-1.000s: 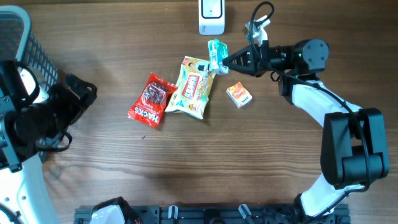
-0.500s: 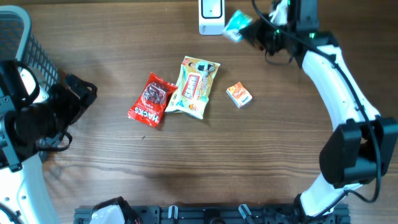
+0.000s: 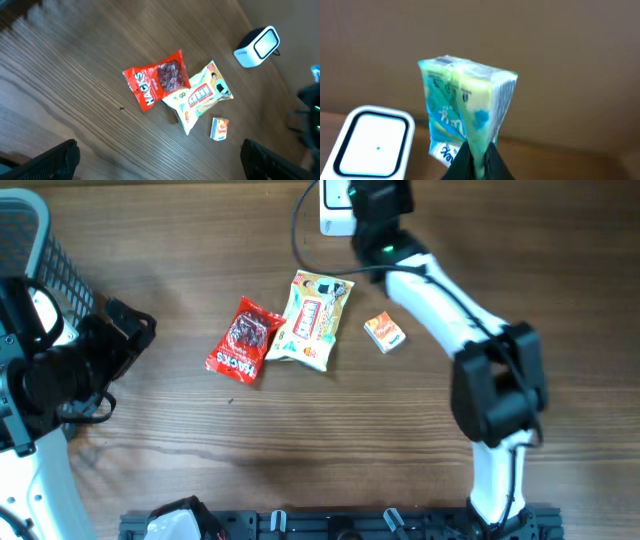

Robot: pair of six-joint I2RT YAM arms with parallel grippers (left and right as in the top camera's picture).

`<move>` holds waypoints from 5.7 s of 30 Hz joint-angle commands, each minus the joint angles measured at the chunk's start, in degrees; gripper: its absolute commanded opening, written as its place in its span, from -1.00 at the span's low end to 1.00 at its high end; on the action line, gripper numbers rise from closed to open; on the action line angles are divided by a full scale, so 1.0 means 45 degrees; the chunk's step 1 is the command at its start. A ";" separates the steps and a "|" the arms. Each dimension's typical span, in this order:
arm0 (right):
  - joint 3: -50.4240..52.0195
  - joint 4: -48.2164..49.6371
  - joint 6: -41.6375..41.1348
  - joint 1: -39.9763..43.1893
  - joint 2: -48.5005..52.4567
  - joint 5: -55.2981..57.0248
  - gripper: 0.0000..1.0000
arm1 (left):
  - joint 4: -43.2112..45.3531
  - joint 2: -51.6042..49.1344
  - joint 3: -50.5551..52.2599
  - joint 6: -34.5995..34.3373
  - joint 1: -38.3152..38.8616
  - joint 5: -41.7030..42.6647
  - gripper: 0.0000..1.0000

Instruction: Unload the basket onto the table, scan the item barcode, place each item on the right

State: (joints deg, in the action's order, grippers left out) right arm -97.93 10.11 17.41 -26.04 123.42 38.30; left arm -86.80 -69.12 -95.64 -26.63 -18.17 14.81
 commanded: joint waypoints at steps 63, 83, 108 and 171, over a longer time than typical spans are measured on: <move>-0.5785 -1.4576 -0.7553 1.3376 0.1846 -0.7329 0.99 | 0.0034 0.0000 -0.0049 0.0204 -0.0083 -0.0078 1.00; -0.2045 -1.7243 -0.4376 0.3667 -0.0204 -0.9996 0.69 | 0.0034 0.0000 -0.0049 0.0204 -0.0083 -0.0078 1.00; -0.0209 -1.7738 -0.8204 -0.2963 -0.0136 -0.2424 -0.26 | 0.0034 0.0000 -0.0049 0.0204 -0.0083 -0.0078 1.00; 0.5833 -1.2347 -0.5178 0.3211 -0.2045 -2.0303 -0.91 | 0.0034 0.0000 -0.0049 0.0204 -0.0083 -0.0078 1.00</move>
State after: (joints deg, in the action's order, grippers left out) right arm -79.77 -50.04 -2.68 -14.20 114.13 -44.25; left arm -86.76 -69.12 -95.64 -26.63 -18.17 14.81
